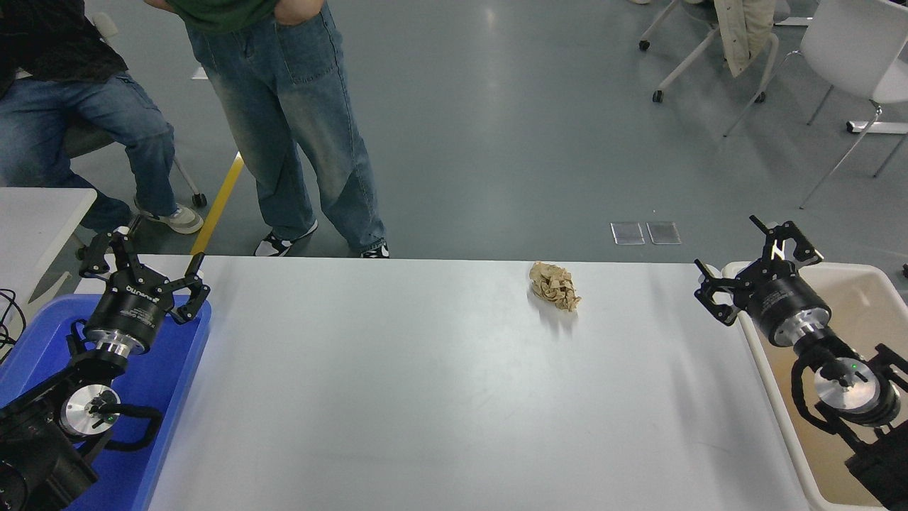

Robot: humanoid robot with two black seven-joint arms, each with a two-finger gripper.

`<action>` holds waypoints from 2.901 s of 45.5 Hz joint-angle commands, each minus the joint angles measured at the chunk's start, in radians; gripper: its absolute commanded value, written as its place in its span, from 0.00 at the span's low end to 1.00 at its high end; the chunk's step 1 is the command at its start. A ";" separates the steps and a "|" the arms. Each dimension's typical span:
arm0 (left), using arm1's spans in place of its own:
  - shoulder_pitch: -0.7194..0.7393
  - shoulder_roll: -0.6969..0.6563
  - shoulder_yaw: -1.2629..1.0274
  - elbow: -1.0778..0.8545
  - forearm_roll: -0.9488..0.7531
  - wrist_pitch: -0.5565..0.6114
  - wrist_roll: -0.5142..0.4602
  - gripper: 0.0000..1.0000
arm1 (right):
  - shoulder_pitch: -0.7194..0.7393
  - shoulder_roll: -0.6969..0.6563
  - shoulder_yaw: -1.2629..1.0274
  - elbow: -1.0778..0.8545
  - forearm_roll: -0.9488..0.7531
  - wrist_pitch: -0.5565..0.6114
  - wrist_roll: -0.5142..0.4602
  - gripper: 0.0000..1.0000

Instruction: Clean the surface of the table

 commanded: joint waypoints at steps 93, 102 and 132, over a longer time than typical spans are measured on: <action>0.000 -0.001 0.000 0.000 0.000 -0.005 0.000 1.00 | 0.709 -0.112 -1.196 0.260 -0.557 -0.521 -0.254 0.99; 0.000 -0.001 0.000 0.000 0.000 -0.005 0.000 1.00 | 0.832 0.005 -1.426 0.255 -0.653 -0.683 -0.273 0.99; 0.000 -0.001 0.000 0.000 0.000 -0.005 0.000 1.00 | 0.677 0.305 -1.610 -0.234 -0.977 -0.787 -0.153 0.99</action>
